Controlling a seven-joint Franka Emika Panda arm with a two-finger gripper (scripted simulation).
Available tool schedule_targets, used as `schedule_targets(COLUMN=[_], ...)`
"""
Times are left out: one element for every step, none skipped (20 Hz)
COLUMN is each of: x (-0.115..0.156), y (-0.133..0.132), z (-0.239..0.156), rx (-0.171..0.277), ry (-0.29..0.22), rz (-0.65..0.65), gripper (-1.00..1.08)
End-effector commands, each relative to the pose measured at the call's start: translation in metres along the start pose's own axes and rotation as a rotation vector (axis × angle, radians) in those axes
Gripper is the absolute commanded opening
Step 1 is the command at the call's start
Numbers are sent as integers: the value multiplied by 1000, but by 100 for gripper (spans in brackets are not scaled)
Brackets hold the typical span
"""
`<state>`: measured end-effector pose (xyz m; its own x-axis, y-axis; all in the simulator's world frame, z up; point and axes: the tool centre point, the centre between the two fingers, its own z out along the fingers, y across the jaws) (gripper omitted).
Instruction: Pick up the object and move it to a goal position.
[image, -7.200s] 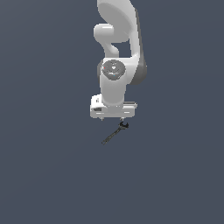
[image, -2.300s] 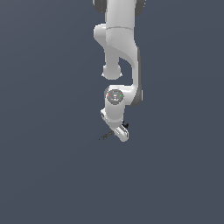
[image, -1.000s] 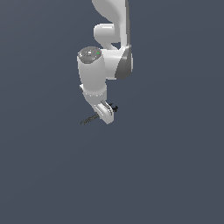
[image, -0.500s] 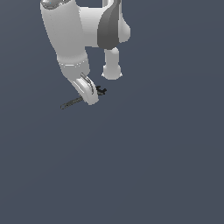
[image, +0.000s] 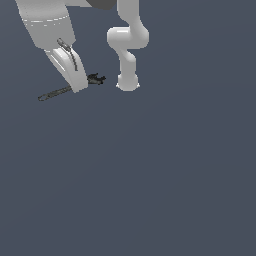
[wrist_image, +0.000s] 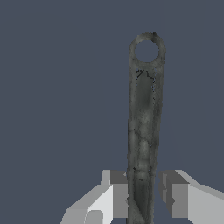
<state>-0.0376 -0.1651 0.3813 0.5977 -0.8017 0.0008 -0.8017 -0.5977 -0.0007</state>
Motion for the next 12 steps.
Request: schedule_targets(x=[8,10,13,15,17,19,21,23,24,25,26,27], y=[6,7,9,10,11,12,13,14,15,16,16,17], z=[-20,-27,-33,-39,-44,-49,-53,-57,-60,-63,-65,-67], rx=[-1,-1,-1,-1,-1,-1,-1,-1,-1,-1,-1,-1], ry=[-1,-1,-1,-1,-1,-1,-1,-1,-1,-1,-1,-1], rz=[-1,-2,-2,-2,-2,-3,-3,-3,-3,-3,-3,-3], gripper=[-100,-100,-100,-100,-100,-100,-100,-100,-100,-100,-100,-100])
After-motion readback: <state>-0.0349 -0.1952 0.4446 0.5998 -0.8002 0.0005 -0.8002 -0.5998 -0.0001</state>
